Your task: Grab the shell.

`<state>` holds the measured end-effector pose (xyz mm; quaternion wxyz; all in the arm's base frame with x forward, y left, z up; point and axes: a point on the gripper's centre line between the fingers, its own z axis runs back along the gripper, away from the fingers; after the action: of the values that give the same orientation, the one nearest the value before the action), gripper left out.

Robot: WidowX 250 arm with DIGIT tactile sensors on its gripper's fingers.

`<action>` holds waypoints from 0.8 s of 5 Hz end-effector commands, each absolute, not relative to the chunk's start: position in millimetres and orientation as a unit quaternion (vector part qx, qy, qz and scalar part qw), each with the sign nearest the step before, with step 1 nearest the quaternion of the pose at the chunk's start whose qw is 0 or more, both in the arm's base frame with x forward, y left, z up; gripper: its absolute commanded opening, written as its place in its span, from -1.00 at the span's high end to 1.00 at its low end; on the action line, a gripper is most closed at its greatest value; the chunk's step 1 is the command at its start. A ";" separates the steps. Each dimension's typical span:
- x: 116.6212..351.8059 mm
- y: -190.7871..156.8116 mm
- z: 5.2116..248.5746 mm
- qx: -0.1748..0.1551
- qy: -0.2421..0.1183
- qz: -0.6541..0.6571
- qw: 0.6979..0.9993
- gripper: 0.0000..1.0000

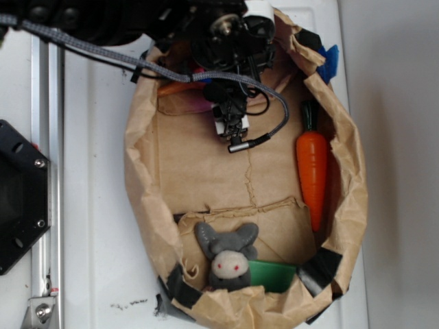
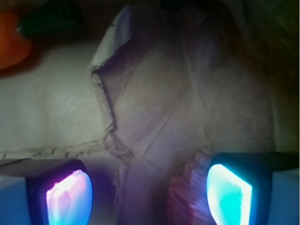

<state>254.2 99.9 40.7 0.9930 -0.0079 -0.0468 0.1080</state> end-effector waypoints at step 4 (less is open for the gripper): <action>245.7 124.5 56.5 0.050 -0.068 0.195 0.977 -1.00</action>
<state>244.0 113.5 44.9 0.9809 0.0412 -0.0499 0.1834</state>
